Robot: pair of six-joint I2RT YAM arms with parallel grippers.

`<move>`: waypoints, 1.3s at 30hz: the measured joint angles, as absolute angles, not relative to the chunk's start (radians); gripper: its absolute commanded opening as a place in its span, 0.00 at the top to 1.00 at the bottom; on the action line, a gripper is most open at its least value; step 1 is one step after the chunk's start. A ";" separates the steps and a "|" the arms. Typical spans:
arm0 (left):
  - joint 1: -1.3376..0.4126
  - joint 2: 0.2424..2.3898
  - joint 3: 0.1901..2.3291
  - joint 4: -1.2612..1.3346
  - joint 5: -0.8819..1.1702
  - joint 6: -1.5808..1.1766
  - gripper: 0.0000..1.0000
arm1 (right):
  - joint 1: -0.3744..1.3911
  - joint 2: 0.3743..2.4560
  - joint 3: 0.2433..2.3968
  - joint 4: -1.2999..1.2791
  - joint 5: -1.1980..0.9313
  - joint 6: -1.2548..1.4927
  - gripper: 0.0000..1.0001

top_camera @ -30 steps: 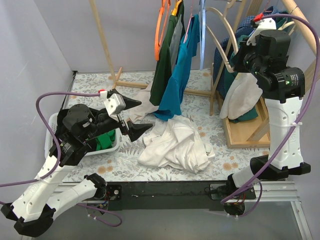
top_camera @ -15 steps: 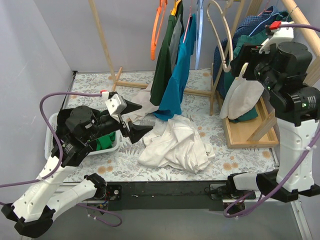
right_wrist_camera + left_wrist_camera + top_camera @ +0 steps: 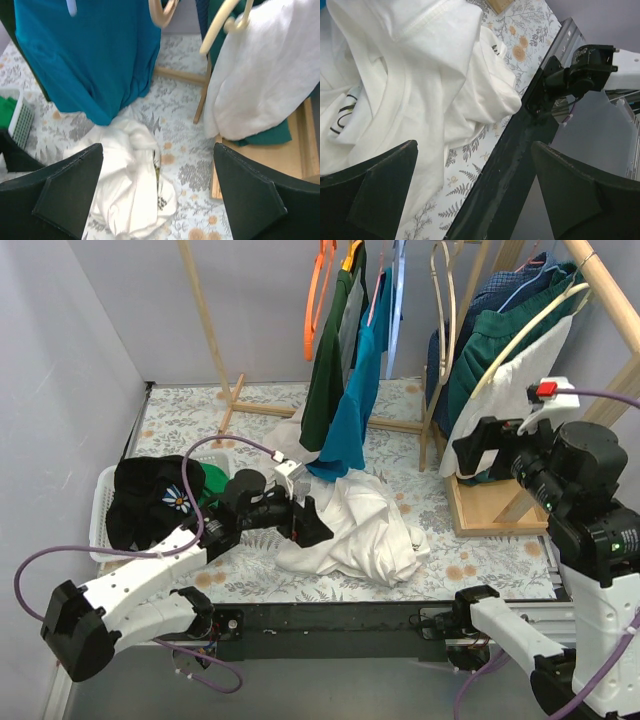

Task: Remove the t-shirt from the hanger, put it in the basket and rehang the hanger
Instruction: Pick up the T-shirt from the center of the board.

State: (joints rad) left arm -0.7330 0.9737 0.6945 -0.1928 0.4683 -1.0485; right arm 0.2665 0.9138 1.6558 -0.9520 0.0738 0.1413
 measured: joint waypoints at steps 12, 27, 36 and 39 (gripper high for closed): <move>-0.954 1.306 0.719 0.043 0.141 -1.121 0.02 | 0.266 0.678 1.140 -0.926 -0.019 0.212 0.02; -1.018 1.708 0.873 0.208 -0.117 -1.089 0.02 | 0.266 0.658 1.053 -0.884 -0.051 0.171 0.02; -1.050 1.810 0.964 0.107 -0.234 -1.097 0.63 | 0.266 0.660 1.029 -0.879 -0.038 0.162 0.04; -1.070 1.847 1.014 0.038 -0.313 -1.099 1.00 | 0.266 0.660 1.016 -0.876 -0.035 0.163 0.05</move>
